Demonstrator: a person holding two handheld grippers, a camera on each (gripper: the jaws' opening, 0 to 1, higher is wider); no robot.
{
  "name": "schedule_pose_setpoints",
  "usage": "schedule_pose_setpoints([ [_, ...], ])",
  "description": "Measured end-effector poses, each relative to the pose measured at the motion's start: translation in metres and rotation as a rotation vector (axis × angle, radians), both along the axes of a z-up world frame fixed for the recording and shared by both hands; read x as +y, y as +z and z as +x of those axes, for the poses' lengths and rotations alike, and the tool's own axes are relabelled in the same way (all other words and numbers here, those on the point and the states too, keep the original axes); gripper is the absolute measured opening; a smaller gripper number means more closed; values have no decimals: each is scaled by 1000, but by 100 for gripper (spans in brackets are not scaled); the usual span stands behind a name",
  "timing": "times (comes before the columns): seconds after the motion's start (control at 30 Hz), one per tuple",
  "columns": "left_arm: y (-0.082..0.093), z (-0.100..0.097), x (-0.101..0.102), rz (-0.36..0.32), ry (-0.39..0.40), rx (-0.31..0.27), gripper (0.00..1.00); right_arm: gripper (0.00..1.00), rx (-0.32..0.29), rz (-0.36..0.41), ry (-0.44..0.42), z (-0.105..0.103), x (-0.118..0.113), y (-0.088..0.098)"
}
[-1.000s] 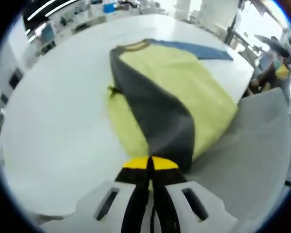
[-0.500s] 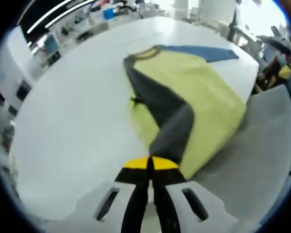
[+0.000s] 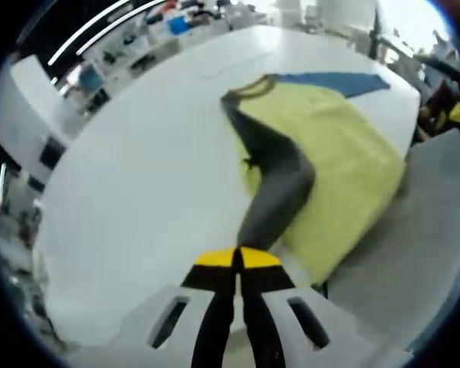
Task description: Fold the garment on the visible template until the final outline fits inside the template.
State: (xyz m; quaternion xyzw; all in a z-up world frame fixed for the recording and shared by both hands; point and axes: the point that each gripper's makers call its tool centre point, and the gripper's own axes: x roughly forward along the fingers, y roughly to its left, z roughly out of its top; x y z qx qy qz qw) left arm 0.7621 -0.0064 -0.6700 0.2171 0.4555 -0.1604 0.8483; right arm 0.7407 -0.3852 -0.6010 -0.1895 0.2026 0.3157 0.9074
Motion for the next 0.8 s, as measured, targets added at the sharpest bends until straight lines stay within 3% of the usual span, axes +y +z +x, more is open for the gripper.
schedule_pose_setpoints([
  [0.2,11,6,14,33,18,-31,0,97,5,2,9,-1,3,-1],
  [0.8,4,9,58,74,68,17,0,97,8,-5,8,-1,6,-1],
])
